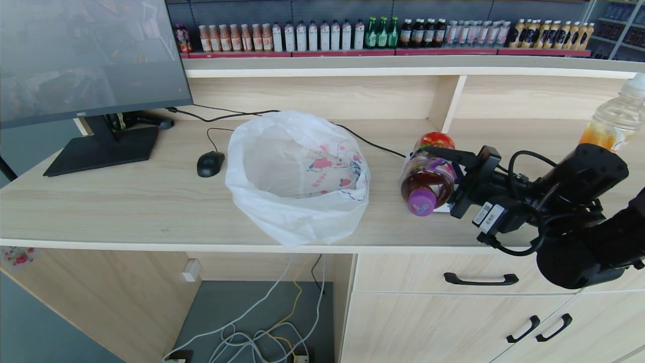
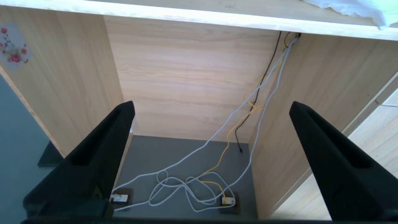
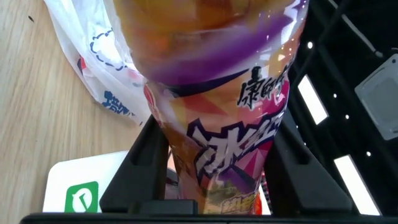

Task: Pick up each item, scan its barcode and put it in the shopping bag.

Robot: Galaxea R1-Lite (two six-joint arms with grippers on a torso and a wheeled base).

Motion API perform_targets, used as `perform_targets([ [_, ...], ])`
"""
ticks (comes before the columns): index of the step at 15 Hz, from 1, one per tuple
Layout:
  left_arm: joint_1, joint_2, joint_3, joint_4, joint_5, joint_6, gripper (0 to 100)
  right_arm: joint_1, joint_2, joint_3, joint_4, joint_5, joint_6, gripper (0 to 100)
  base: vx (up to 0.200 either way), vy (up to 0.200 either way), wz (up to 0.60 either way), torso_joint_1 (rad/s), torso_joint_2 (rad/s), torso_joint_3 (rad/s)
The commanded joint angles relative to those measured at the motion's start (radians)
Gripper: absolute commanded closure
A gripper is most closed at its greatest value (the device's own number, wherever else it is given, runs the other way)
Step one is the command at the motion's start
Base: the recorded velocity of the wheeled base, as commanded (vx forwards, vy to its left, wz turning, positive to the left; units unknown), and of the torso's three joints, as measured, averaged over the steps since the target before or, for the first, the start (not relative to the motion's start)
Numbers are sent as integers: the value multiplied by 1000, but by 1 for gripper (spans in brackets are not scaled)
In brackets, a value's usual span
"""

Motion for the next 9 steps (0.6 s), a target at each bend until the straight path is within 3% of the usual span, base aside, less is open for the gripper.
perform_targets([
  [1, 0, 0, -1, 0, 0, 0, 0, 0, -8, 0, -3, -2, -1, 100, 0, 0, 0, 0, 0, 0],
  [9, 0, 0, 1, 0, 0, 0, 0, 0, -67, -10, -3, -6, 35, 100, 0, 0, 0, 0, 0, 0],
])
